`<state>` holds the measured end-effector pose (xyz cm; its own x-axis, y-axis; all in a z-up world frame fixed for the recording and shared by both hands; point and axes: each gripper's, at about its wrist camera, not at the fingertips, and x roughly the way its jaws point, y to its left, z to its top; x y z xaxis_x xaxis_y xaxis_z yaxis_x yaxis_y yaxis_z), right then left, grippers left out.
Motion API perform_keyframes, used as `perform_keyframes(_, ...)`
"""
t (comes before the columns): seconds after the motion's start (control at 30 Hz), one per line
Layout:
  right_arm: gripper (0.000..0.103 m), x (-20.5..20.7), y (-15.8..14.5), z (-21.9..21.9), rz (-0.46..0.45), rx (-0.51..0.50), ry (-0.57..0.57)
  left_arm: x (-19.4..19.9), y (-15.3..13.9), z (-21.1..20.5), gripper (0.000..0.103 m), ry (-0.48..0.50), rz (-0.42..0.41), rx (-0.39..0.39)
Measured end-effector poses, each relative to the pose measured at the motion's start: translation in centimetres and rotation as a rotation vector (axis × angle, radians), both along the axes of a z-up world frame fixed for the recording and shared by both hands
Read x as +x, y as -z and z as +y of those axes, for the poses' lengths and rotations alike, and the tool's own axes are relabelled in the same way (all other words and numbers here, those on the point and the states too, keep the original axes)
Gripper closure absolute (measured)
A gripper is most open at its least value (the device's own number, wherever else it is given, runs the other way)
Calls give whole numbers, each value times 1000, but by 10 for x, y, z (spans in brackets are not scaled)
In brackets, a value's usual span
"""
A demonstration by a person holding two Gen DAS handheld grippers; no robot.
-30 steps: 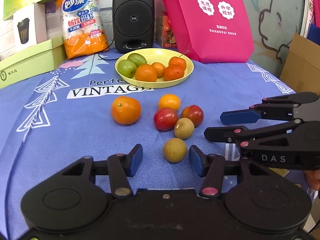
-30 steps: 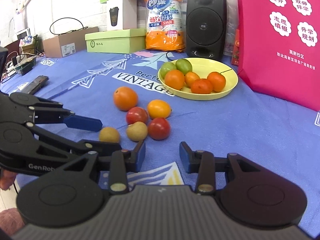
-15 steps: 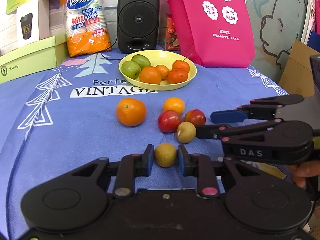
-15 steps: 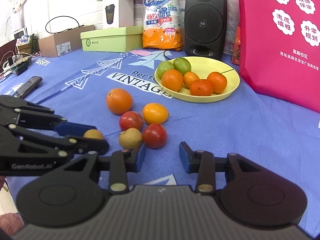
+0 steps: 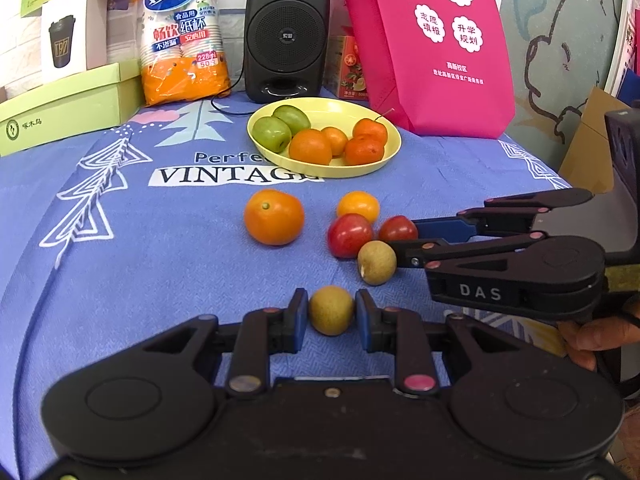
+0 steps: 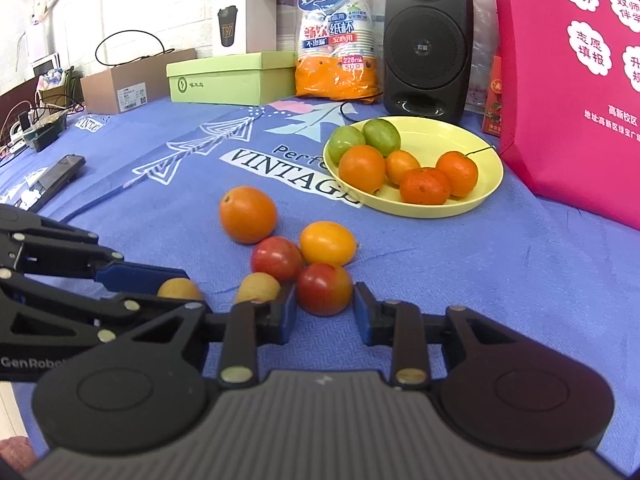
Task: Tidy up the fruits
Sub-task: 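Grasp a small brown jujube with the left tool while the right tool grasps a red plum, then carry the jujube and plum onto the yellow plate and open both tools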
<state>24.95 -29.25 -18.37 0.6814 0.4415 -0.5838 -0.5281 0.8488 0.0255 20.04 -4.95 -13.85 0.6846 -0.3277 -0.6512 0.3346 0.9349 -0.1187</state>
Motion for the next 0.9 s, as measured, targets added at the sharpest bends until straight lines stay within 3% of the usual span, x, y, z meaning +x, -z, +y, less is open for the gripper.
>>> perform_keyframes(0.53,73,-34,-6,-30,2,33,39,-14,-10,5,78,-4,-24,-12)
perform_keyframes(0.9,73,-39,-21,-37,-32,39,34,-14,-35,6,78,8,-84,-19)
